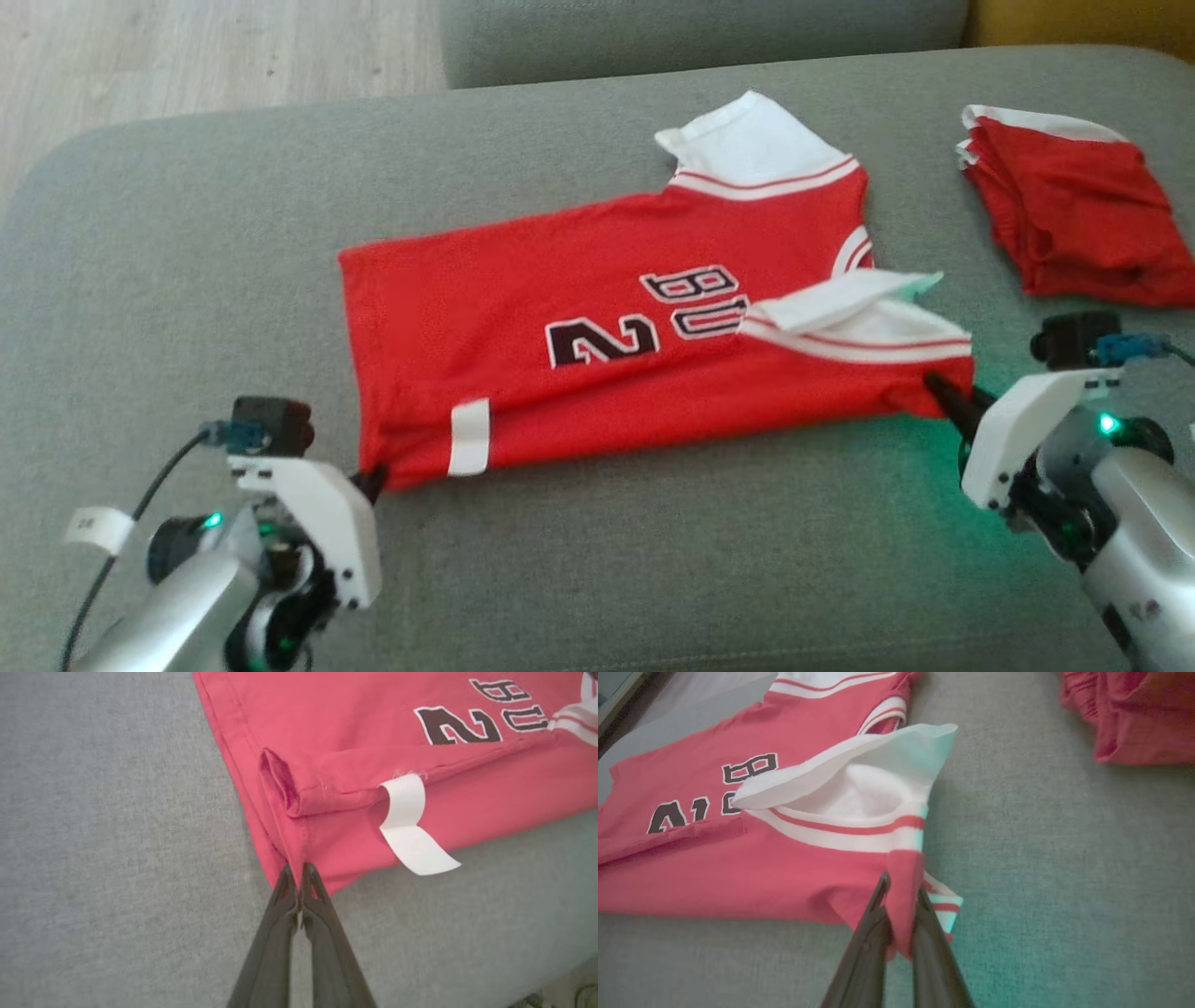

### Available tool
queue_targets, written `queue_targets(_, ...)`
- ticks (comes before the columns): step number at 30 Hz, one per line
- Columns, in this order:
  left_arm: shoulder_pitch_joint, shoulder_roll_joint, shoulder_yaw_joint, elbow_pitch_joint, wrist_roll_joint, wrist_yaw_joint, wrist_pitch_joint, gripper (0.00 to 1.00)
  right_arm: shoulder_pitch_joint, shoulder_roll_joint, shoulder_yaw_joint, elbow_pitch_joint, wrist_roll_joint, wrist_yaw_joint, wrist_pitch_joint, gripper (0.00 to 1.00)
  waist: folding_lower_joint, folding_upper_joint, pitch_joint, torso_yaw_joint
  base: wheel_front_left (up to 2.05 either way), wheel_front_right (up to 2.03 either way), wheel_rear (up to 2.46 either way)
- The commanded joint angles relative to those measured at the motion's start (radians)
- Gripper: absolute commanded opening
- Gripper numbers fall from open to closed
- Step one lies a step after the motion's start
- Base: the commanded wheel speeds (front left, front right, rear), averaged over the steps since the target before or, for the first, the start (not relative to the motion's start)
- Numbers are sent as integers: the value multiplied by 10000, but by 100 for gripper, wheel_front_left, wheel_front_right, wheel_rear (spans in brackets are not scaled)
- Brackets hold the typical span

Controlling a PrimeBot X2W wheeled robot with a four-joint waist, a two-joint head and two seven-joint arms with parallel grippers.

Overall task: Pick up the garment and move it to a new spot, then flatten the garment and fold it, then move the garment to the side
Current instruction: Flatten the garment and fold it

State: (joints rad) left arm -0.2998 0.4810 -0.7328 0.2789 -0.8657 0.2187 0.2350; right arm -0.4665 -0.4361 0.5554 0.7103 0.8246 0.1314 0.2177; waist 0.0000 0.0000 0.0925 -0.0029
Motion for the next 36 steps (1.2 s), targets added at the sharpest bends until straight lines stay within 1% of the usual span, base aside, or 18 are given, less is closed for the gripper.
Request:
queue_targets(1,-135,714,392,-608,17,-3,312,0,180,-427,121,-625,98,-7,348,0,0,0,-81,-112,0,0,0)
queue_targets(6,547,1692,394,-1934,-411,28,1262,0,1003,-1021,10,-1947,313,-7,1561,0,0,0,-158,-252,0,0,0)
queue_targets(9,948,2175,352,-2409,-584,63,1663,0,1567,-1232,-173,-2594,326,-7,2218,0,0,0,-191,-298,0,0,0)
queue_targets(13,1356,2483,287,-2852,-758,198,1986,0,2283,-1285,-560,-3304,244,-7,2953,0,0,0,-224,-317,0,0,0)
queue_targets(17,1524,2656,238,-3098,-778,373,2188,0,2869,-1114,-1079,-3882,30,-7,3524,0,0,0,-276,-312,0,0,0)
queue_targets(18,1552,2671,238,-3139,-806,395,2221,0,2987,-1049,-1235,-4003,-40,-7,3641,33,0,0,-292,-313,0,0,0)
queue_targets(19,1586,2688,214,-3165,-839,403,2288,12,3088,-974,-1413,-4112,-118,-7,3727,100,0,0,-305,-316,0,0,0)
queue_targets(20,1606,2701,194,-3193,-864,409,2346,65,3154,-875,-1638,-4192,-217,-7,3750,100,0,0,-312,-314,0,0,0)
queue_targets(21,1610,2708,190,-3221,-876,419,2370,100,3215,-790,-1816,-4276,-330,-7,3815,100,0,0,-316,-308,0,0,0)
queue_targets(25,1522,2847,264,-3382,-781,507,2353,100,3359,-589,-2537,-4807,-677,-7,4105,100,0,0,-328,-293,0,0,0)
queue_targets(28,1361,3071,538,-3711,-676,652,2175,100,3314,-495,-3026,-5411,-730,-7,4302,100,0,0,-301,-308,0,0,0)
queue_targets(32,1005,3210,911,-4002,-575,763,1929,100,3028,-466,-3570,-5977,-880,-7,4223,100,0,0,-246,-259,0,0,0)
queue_targets(34,643,3281,1026,-4030,-511,710,1991,100,2687,-370,-3876,-6198,-1059,-7,4017,100,0,0,-134,-196,0,0,0)
queue_targets(36,197,3175,1074,-3865,-613,499,2169,100,2258,-187,-4111,-6185,-1267,-7,3749,100,0,0,33,-111,0,0,0)
